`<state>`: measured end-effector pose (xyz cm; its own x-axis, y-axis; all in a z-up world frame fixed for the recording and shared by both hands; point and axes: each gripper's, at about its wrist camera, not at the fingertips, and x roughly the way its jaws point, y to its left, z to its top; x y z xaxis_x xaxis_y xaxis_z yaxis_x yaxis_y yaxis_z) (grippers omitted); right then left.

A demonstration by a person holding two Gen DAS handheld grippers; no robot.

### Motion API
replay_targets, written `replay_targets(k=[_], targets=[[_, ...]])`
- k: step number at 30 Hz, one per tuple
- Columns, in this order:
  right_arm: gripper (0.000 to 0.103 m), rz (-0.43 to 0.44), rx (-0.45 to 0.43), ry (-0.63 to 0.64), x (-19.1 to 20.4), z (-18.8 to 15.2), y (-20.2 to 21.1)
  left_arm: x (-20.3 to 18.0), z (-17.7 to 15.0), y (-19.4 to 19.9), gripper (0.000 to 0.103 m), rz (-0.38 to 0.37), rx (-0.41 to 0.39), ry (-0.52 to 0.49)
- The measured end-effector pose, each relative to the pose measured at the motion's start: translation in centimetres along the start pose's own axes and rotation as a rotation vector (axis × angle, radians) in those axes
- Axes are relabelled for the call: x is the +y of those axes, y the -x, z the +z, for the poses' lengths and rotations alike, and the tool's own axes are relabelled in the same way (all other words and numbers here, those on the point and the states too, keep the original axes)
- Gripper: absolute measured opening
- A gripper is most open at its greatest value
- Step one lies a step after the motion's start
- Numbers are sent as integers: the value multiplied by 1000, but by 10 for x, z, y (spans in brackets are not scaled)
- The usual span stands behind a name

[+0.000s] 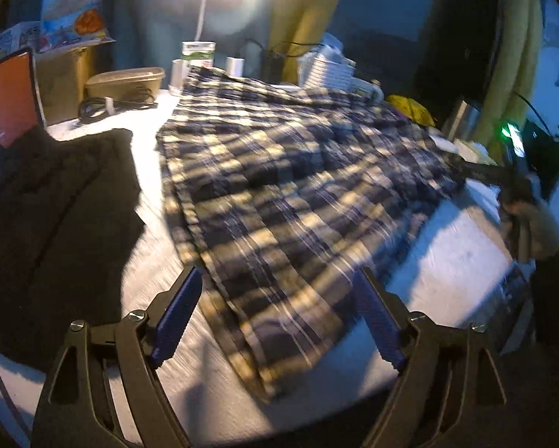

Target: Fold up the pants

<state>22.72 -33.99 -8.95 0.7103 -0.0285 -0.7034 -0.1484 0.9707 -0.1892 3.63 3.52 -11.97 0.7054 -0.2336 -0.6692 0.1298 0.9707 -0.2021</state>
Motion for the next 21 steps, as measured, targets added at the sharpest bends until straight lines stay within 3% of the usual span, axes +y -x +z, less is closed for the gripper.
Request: replay_targets(k=[3,7,9,11,14,21], targets=[[21,-7,-3,-5,0,1,1,-11,-9,-4,83,39,15,-80],[16,7,-10,-51,-6,-1,10,-19,-20,-15,82,93,22,-173],[11,13,-27,-71,-9,0,18,-17,-22,-14,58,74,-3,-175],[11,23,-48,-88,-11,2,29,-14,-18,-13,12,79,-5,-157],[10,29,-79,-93,-12,8,44,-4,-11,-12,7,41,10,-106],[10,50,-140,-92,-14,20,79,30,12,26,6,35,-60,-15]])
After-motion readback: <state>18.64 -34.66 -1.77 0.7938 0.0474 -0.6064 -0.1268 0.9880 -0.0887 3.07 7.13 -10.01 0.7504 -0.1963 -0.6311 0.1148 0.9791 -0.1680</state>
